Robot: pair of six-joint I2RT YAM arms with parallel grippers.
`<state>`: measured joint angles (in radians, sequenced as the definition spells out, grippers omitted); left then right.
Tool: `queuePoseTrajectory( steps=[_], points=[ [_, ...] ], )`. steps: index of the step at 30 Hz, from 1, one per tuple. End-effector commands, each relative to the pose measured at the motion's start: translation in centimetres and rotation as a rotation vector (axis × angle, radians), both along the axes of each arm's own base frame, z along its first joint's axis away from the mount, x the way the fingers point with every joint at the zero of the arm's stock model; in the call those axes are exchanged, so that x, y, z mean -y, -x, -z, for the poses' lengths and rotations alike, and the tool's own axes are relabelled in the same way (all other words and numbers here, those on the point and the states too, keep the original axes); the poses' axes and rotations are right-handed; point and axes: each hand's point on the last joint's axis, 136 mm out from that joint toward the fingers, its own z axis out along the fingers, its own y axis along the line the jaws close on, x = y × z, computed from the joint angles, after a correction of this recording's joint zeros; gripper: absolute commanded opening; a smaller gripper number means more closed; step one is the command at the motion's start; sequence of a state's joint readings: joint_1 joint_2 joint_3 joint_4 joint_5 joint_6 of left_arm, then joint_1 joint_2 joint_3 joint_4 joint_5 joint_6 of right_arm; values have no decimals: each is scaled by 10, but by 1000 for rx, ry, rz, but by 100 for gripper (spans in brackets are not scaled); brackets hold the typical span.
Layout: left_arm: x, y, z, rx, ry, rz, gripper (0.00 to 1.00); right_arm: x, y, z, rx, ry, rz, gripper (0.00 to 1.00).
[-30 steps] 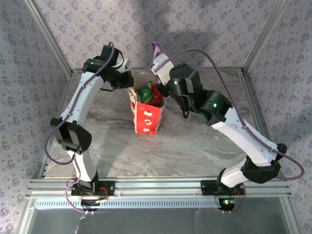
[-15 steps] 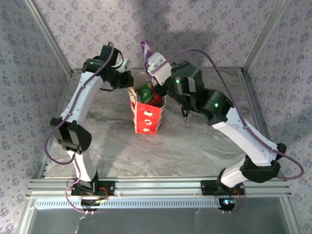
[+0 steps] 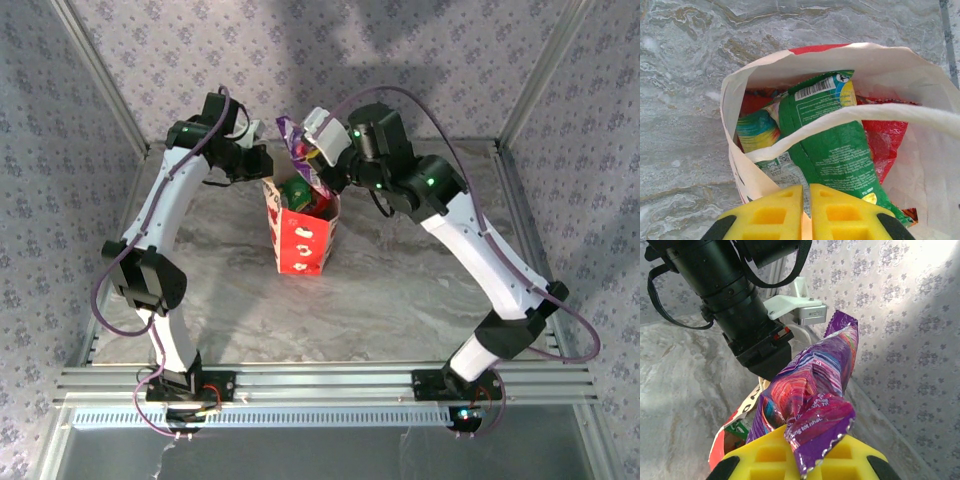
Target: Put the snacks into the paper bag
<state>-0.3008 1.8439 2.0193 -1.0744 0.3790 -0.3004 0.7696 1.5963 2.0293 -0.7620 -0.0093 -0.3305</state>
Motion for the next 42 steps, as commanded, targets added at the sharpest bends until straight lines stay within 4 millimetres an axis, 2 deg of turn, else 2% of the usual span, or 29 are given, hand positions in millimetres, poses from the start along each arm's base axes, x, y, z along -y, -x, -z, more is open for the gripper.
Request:
queuePoseTrajectory(
  steps=[1, 10, 22, 32, 42],
  points=[
    [-1, 1, -10, 22, 30, -2, 13, -3, 5, 1, -47, -7, -79, 0],
    [1, 4, -10, 10, 40, 10, 13, -14, -13, 40, -131, 93, -151, 0],
    [-2, 8, -10, -1, 45, 20, 13, -12, -38, 71, -51, 307, -180, 0],
    [-5, 10, -9, -8, 50, 19, 13, -11, -70, 95, 45, 489, -147, 0],
    [-7, 11, -6, -11, 59, 18, 13, -10, -71, 125, 56, 621, -187, 0]
  ],
)
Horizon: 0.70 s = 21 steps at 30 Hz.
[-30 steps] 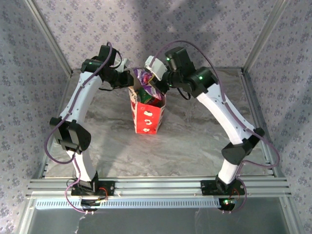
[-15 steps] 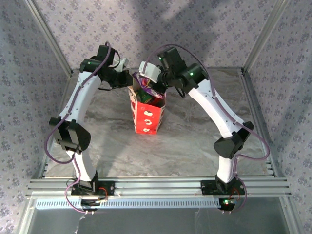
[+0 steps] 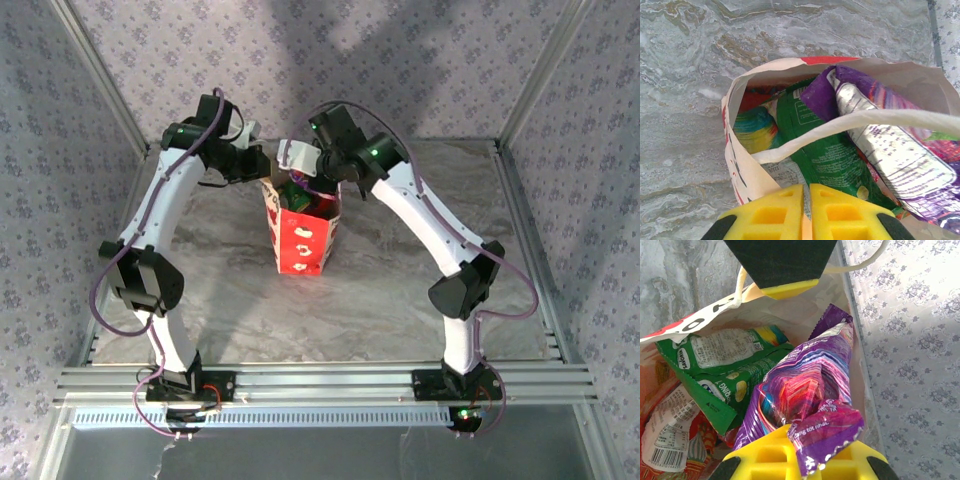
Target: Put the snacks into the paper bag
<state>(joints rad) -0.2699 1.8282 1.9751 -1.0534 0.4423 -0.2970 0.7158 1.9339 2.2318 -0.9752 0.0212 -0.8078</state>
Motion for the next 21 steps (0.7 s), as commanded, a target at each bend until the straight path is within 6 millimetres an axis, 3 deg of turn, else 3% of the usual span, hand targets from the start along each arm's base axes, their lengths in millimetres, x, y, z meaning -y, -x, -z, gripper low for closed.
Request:
queuePoseTrajectory(
  steps=[1, 6, 8, 15, 21],
  points=[
    [-3, 10, -10, 10, 13, 11, 13, 8, -7, 13, 36, 97, -12, 0],
    [-7, 10, -14, 22, 17, 2, 13, 6, 0, 23, 29, 135, -41, 0],
    [-9, 12, -7, 2, 18, -3, 13, 6, 3, 26, 23, 143, -54, 0],
    [-10, 15, -10, 7, 27, -3, 13, 1, -1, 60, 18, 242, -71, 0],
    [-12, 17, -8, 0, 28, -3, 13, -7, 9, 73, -49, 225, -102, 0]
  ],
)
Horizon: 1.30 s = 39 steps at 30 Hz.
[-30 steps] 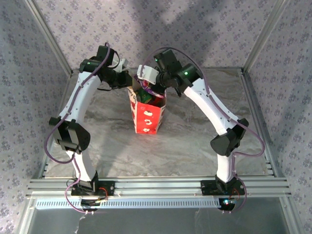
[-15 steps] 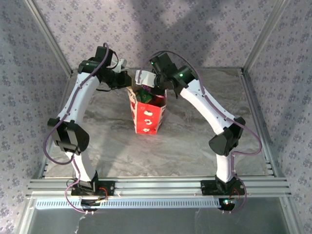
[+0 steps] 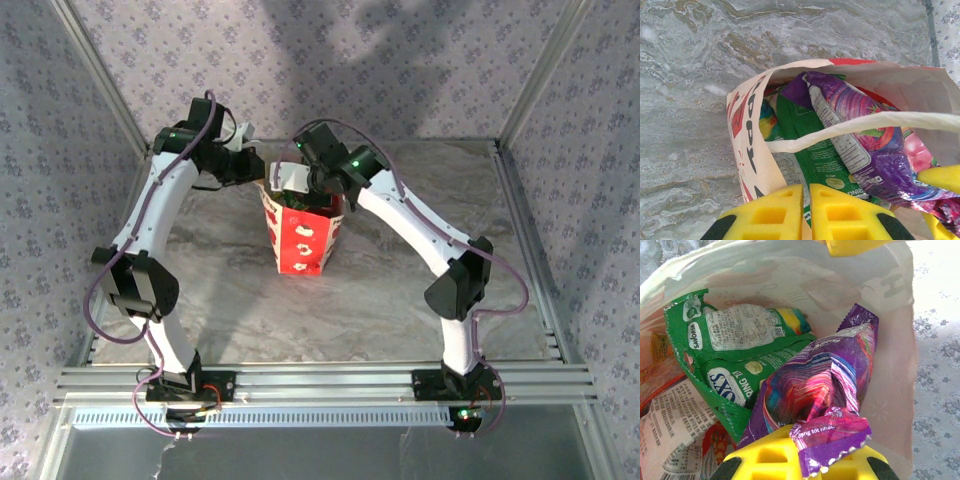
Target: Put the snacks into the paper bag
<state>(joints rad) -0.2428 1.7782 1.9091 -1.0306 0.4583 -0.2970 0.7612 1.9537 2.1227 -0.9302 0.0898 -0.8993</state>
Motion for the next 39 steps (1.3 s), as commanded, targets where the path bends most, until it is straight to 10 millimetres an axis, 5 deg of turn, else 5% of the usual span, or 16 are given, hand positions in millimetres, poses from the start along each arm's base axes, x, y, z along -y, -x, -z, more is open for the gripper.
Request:
queuePoseTrajectory(
  steps=[1, 9, 14, 20, 30, 39],
  points=[
    [-1, 11, -7, -3, 15, 15, 13, 4, 8, 29, -75, 79, -39, 0],
    [1, 9, -6, -2, 31, 12, 13, -9, 58, 22, -325, -51, -85, 27],
    [2, 11, -12, 9, 48, 15, 14, -15, 71, 33, -447, -76, -70, 33],
    [3, 15, -14, 8, 57, 21, 16, -23, 56, 34, -477, -133, -1, 28],
    [5, 12, -20, 21, 75, 20, 17, -7, 30, -21, -349, -274, 99, 34],
    [7, 10, -28, 32, 84, 23, 21, 3, 36, -61, -289, -375, 144, 41]
  ],
)
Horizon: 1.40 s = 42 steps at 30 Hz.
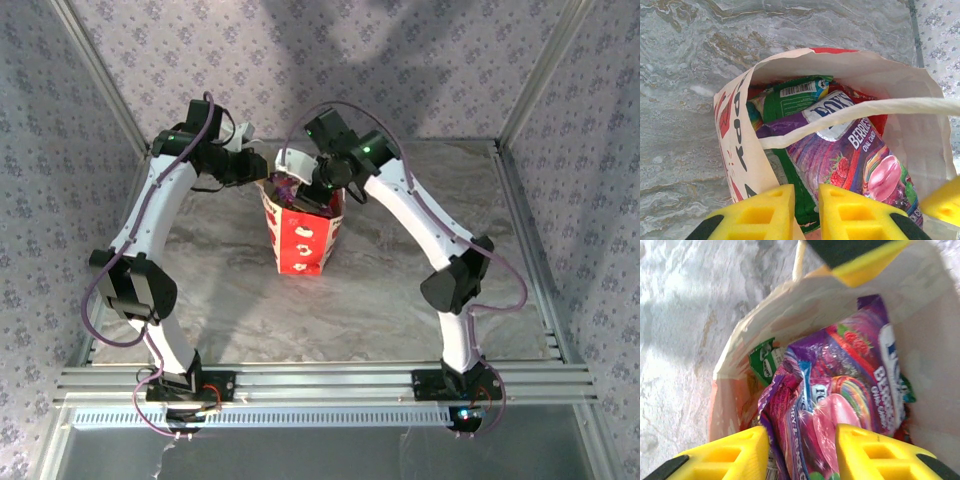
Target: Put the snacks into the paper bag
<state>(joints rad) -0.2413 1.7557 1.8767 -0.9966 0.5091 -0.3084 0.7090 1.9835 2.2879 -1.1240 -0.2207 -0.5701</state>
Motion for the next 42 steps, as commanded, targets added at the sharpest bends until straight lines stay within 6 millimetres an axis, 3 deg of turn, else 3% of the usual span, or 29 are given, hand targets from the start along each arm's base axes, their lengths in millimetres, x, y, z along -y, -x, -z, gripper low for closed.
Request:
queuePoseTrajectory(
  steps=[1, 4, 10, 15, 20, 26, 34, 38, 42],
  points=[
    [1, 6, -24, 27, 35, 4, 21, 11, 1, -48, 86, -100, 80, 41],
    [2, 6, -28, 31, 46, 11, 24, 21, -3, -74, 140, -151, 166, 41],
    [4, 8, -30, 32, 48, 19, 27, 59, 3, -117, 172, -245, 402, 47],
    [3, 8, -39, 62, 28, 19, 33, 95, 16, -130, 136, -327, 569, 54],
    [3, 6, -42, 74, 7, 13, 41, 123, 14, -117, 43, -386, 714, 56],
    [4, 5, -46, 84, -39, 6, 43, 122, -5, -89, -100, -407, 752, 55],
    [-1, 7, -53, 114, -110, -17, 38, 109, -17, -69, -196, -390, 738, 54],
    [0, 5, -52, 111, -117, -17, 35, 94, -18, -70, -244, -435, 682, 52],
    [2, 2, -53, 116, -123, -14, 20, 85, -26, -79, -246, -502, 674, 43]
  ],
)
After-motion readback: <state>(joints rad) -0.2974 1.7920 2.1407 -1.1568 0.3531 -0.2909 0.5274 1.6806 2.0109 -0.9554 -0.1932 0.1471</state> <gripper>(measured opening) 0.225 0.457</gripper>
